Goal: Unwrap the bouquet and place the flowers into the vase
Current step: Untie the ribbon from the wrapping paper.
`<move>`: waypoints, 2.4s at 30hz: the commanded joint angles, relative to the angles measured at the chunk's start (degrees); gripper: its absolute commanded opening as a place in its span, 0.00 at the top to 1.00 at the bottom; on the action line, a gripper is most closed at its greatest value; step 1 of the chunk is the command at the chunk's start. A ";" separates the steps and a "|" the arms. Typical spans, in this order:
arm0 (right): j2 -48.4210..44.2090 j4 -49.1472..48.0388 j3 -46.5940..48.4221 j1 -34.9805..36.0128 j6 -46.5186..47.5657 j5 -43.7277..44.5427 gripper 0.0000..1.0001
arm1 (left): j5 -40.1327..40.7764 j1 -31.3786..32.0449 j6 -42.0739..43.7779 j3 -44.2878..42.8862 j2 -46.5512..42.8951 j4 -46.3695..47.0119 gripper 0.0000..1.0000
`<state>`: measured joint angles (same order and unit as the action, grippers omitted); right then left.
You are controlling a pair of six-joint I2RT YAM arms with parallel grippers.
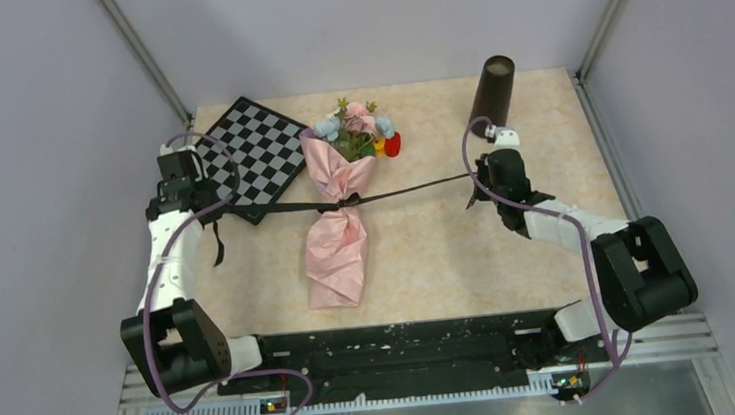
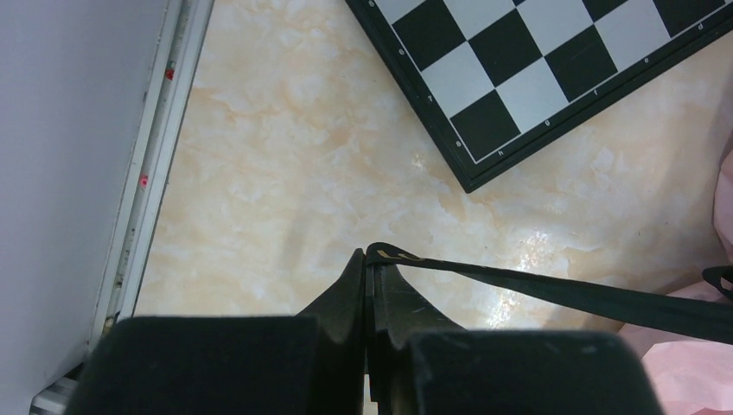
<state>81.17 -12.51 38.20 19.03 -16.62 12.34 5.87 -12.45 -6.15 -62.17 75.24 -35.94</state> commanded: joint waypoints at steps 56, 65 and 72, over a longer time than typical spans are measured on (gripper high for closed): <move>-12.51 10.13 4.99 -13.88 -1.57 -0.48 1.00 | 5.21 -13.19 -2.28 1.49 -4.15 4.87 1.00; -12.36 10.58 6.25 -15.12 -1.55 -1.06 1.00 | 7.63 -15.02 -2.97 1.53 -5.05 4.96 1.00; -12.03 10.59 6.33 -15.33 -1.64 -0.98 1.00 | 10.53 -15.24 -2.82 1.62 -6.12 5.08 1.00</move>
<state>70.52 -0.69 41.60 4.64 -18.22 10.87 12.71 -27.11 -8.49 -61.14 71.50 -33.36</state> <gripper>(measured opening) 0.010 0.010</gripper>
